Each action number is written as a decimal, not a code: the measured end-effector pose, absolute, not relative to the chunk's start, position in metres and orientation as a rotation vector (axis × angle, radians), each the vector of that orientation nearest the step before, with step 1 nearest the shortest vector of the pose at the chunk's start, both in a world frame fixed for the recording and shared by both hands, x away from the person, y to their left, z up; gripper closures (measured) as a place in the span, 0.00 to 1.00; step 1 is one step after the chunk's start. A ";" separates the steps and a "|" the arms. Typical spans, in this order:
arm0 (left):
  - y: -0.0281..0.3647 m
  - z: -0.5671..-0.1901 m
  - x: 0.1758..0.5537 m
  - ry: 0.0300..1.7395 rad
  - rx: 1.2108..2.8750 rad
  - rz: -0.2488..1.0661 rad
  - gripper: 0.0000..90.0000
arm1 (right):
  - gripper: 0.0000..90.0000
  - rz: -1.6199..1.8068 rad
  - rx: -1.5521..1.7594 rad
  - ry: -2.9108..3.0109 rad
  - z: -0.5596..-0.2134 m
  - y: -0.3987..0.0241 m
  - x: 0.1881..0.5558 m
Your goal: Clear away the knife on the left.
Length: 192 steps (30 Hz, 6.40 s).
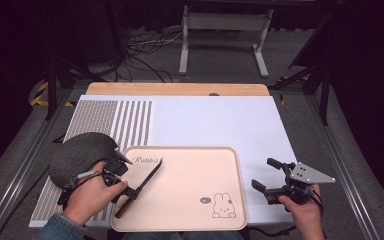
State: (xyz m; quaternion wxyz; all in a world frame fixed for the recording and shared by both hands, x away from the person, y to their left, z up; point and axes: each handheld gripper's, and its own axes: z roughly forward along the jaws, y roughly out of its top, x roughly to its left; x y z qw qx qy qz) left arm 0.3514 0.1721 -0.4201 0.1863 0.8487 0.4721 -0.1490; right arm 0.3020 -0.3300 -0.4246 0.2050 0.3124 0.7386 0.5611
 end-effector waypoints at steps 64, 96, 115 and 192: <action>0.120 -0.415 0.341 0.209 2.822 0.074 1.00 | 0.05 1.555 0.849 2.081 -0.427 -0.329 0.303; 0.126 -0.424 0.356 0.269 2.877 0.080 1.00 | 0.05 1.552 0.848 2.087 -0.427 -0.329 0.303; 0.142 -0.425 0.364 0.490 2.815 0.106 1.00 | 0.05 1.537 0.845 2.098 -0.428 -0.328 0.303; 0.200 -0.385 0.341 0.640 2.232 0.311 0.07 | 0.05 1.531 0.836 2.102 -0.428 -0.328 0.302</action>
